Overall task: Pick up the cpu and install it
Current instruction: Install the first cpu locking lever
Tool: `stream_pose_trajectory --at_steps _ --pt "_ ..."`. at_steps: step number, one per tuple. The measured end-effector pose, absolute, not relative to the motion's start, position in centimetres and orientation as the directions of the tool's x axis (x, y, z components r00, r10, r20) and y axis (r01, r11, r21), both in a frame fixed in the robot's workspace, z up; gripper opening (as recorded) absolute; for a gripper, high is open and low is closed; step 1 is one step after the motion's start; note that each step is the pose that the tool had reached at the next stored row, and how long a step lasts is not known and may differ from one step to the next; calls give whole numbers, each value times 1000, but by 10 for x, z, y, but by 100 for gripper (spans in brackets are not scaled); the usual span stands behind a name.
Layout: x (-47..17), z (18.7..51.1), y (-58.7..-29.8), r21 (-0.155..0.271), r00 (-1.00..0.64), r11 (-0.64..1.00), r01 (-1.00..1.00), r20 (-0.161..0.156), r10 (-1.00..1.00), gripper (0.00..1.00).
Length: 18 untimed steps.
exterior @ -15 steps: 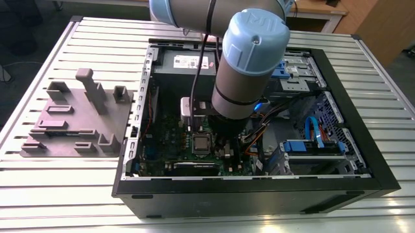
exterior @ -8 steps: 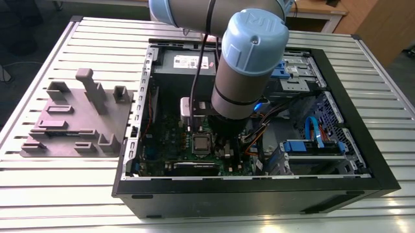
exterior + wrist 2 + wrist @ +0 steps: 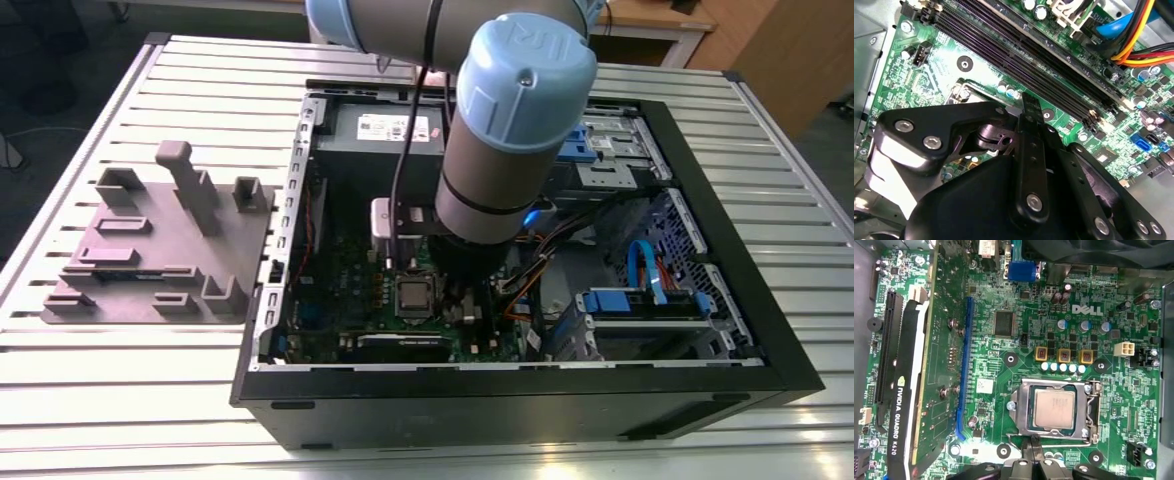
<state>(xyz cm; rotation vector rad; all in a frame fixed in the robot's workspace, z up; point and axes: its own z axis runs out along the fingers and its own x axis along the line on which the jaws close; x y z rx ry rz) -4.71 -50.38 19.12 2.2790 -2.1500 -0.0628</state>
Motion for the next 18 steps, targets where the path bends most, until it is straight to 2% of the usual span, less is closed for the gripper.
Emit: stream_pose_trajectory --at_steps 11,18 --pt "-47 211 -504 34 58 -59 -998 -27 -998 10" --pt "-47 211 -504 34 58 -59 -998 -28 -998 10"
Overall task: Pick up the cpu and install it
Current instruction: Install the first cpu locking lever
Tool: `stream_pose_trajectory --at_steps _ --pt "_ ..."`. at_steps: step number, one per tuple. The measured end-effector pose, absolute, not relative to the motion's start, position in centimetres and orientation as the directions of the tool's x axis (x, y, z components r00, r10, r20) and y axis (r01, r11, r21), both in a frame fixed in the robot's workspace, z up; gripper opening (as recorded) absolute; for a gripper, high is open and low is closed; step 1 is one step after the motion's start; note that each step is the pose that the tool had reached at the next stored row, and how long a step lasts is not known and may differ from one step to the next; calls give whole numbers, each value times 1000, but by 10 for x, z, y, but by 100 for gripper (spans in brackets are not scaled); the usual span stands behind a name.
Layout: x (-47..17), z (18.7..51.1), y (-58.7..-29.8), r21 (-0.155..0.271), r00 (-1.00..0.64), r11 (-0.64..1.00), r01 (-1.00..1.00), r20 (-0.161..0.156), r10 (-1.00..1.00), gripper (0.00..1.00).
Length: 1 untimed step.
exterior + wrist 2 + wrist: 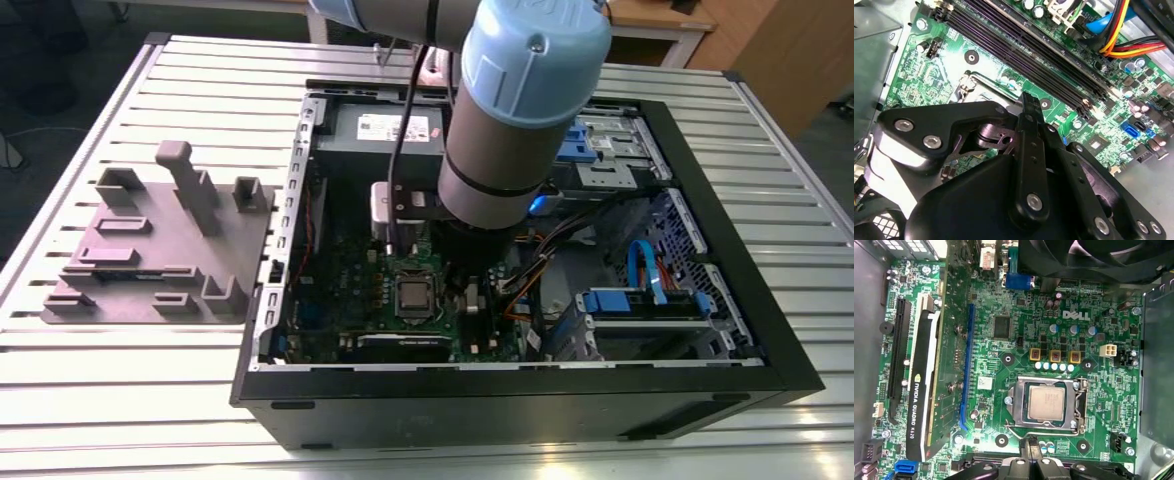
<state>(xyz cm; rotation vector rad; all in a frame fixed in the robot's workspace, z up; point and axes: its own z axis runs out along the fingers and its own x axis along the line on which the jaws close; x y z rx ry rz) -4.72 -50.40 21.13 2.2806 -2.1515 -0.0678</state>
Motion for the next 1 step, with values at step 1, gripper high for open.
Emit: stream_pose_trajectory --at_steps 1 --pt "-47 211 -504 34 58 -59 -998 -28 -998 10"
